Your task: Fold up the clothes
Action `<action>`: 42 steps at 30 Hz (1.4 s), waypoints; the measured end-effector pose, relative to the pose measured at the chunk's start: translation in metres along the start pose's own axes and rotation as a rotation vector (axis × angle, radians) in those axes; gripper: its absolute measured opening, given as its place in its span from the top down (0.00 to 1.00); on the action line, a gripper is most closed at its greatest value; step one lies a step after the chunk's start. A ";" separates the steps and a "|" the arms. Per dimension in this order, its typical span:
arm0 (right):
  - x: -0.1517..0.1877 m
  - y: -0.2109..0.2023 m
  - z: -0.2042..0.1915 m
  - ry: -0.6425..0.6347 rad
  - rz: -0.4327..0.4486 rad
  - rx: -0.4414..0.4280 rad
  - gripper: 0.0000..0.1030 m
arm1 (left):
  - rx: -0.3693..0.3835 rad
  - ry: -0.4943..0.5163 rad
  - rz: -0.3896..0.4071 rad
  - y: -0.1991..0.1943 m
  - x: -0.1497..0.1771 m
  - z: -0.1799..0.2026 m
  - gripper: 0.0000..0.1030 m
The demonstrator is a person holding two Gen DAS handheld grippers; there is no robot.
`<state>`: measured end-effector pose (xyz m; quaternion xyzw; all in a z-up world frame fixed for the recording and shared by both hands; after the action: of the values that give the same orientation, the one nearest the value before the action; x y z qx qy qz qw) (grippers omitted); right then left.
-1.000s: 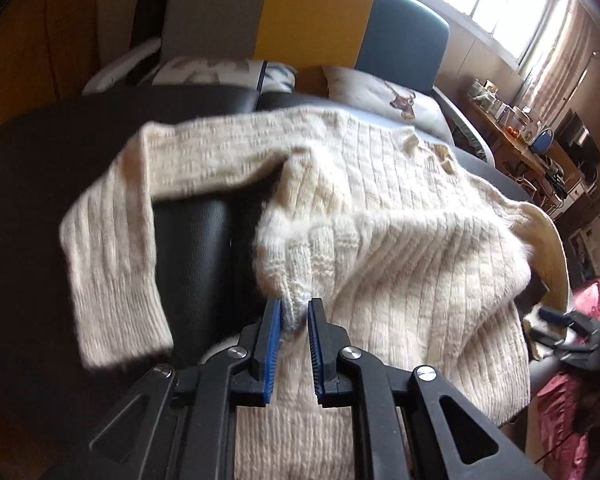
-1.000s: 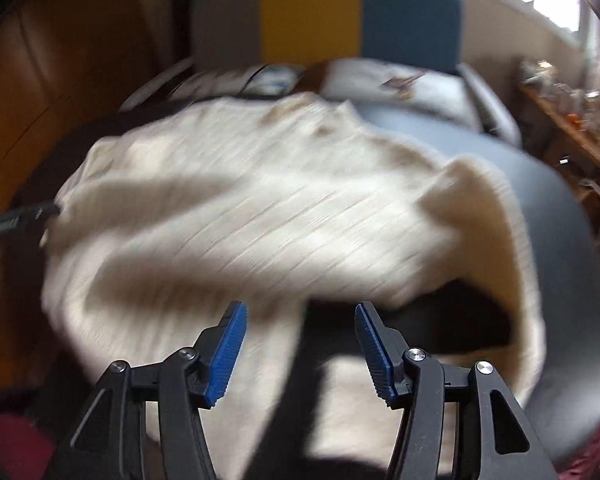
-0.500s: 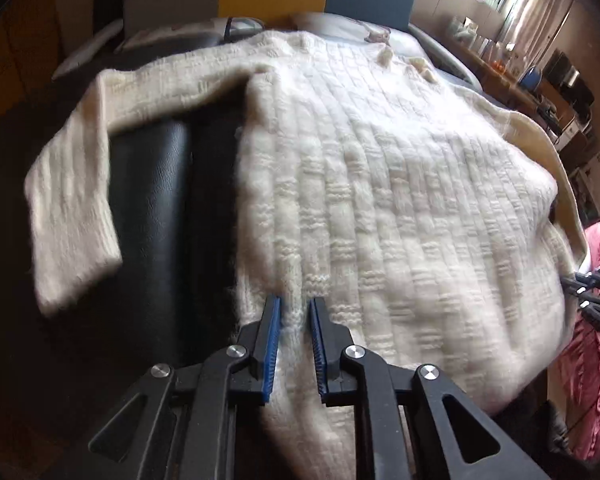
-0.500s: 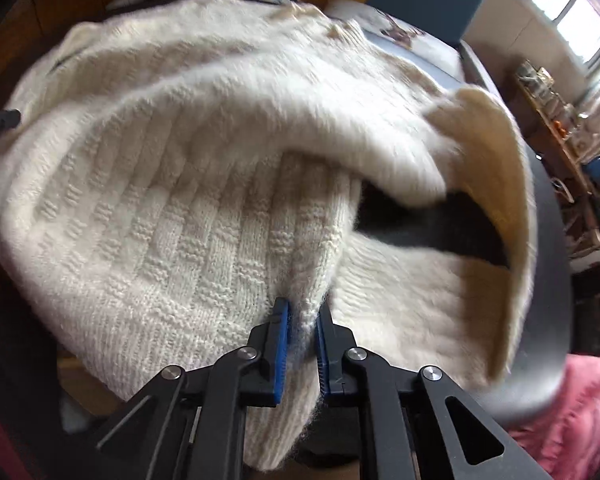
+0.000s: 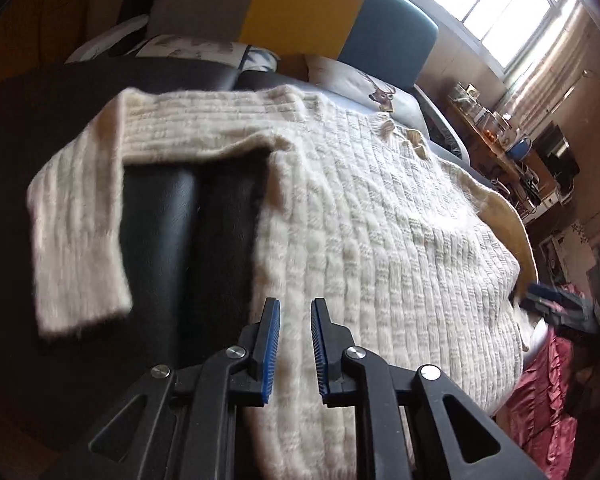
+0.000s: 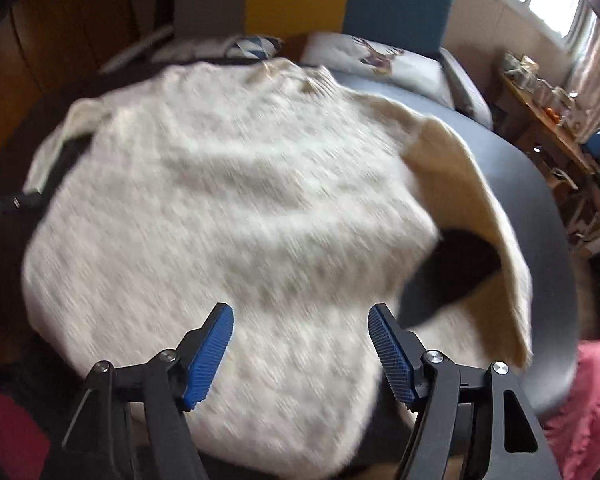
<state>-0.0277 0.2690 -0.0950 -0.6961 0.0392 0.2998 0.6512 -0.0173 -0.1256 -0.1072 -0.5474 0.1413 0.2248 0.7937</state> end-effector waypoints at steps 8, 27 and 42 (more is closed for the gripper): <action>-0.051 0.039 -0.038 0.157 0.063 -0.243 0.25 | -0.065 -0.089 0.031 -0.001 -0.013 -0.026 0.85; -0.034 0.094 -0.157 -0.074 0.040 -0.122 0.00 | -0.300 0.137 0.185 -0.050 0.027 -0.077 0.73; -0.041 0.101 -0.158 -0.057 -0.008 -0.096 0.00 | -0.345 0.225 0.015 0.003 0.022 -0.084 0.69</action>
<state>-0.0487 0.0933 -0.1695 -0.7180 0.0034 0.3185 0.6189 0.0022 -0.1991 -0.1504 -0.6959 0.1925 0.1890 0.6655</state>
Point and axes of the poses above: each gripper's, at about its wrist camera, not at the fingertips, and y roughly the way its jaws point, z to its right, x to its underside, the point moved 1 cm from there along y, roughly the way its jaws point, and after that the axes turned 2 degrees about x, right-handed, at the moved point
